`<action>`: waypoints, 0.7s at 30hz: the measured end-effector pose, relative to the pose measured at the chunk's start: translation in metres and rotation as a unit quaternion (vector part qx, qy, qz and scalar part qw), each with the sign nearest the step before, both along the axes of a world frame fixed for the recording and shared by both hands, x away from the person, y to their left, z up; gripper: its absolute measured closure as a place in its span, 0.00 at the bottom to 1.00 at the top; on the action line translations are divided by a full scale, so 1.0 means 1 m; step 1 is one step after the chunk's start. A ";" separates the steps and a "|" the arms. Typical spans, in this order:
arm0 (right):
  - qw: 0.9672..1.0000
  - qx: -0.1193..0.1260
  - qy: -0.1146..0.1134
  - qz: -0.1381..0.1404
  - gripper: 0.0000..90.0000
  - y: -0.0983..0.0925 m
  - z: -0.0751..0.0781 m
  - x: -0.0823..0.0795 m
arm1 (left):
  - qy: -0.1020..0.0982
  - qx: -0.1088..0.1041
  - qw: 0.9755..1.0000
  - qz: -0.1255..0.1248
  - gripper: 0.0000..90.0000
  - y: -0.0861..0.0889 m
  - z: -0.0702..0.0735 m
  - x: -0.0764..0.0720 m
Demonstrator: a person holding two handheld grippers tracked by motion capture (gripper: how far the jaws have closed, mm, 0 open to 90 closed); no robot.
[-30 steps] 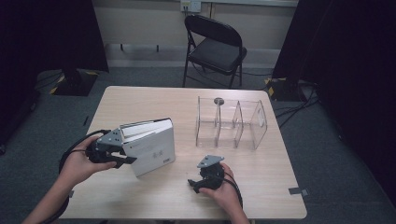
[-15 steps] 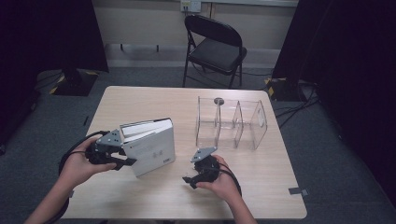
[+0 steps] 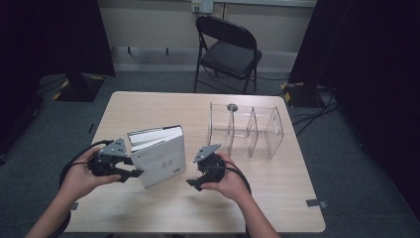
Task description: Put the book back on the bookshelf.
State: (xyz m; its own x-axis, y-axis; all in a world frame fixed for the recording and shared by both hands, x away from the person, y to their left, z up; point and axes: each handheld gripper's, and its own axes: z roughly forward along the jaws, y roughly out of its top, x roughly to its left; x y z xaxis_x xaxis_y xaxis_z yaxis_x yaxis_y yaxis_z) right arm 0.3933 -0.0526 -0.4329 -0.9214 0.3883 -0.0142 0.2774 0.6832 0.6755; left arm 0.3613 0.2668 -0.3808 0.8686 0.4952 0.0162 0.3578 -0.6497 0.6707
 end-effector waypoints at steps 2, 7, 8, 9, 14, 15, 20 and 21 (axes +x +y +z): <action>1.000 -0.002 -0.003 0.002 0.23 0.002 0.004 0.002 | 0.002 -0.005 1.000 0.002 0.59 0.001 -0.001 -0.001; 1.000 0.000 -0.002 0.008 0.23 0.006 0.015 0.006 | 0.003 -0.002 1.000 0.007 0.58 0.003 -0.002 -0.002; 1.000 0.001 -0.007 0.012 0.23 0.007 0.017 0.008 | 0.004 -0.003 1.000 0.008 0.58 0.003 -0.002 -0.002; 1.000 0.000 -0.008 0.013 0.23 0.007 0.020 0.009 | 0.004 0.002 1.000 0.008 0.57 0.003 -0.002 -0.002; 1.000 -0.001 -0.011 0.021 0.23 0.010 0.033 0.014 | 0.005 -0.004 1.000 0.008 0.56 0.004 -0.003 -0.003; 1.000 -0.001 -0.015 0.021 0.23 0.011 0.036 0.015 | 0.006 -0.004 1.000 0.011 0.56 0.004 -0.004 -0.003; 0.999 0.008 -0.016 0.029 0.23 0.013 0.045 0.020 | 0.004 -0.001 1.000 0.012 0.54 0.006 -0.003 -0.004; 0.999 0.005 -0.017 0.032 0.23 0.014 0.047 0.020 | 0.004 -0.003 1.000 0.012 0.54 0.006 -0.003 -0.004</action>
State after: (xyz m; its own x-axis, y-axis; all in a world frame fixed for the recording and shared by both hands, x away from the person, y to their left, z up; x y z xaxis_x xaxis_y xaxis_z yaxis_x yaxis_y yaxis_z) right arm 0.4134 -0.0388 -0.3856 -0.9432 0.3296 -0.0412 0.2114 0.6912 0.6911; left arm 0.3575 0.2730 -0.3837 0.8564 0.5163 0.0053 0.3793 -0.6361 0.6719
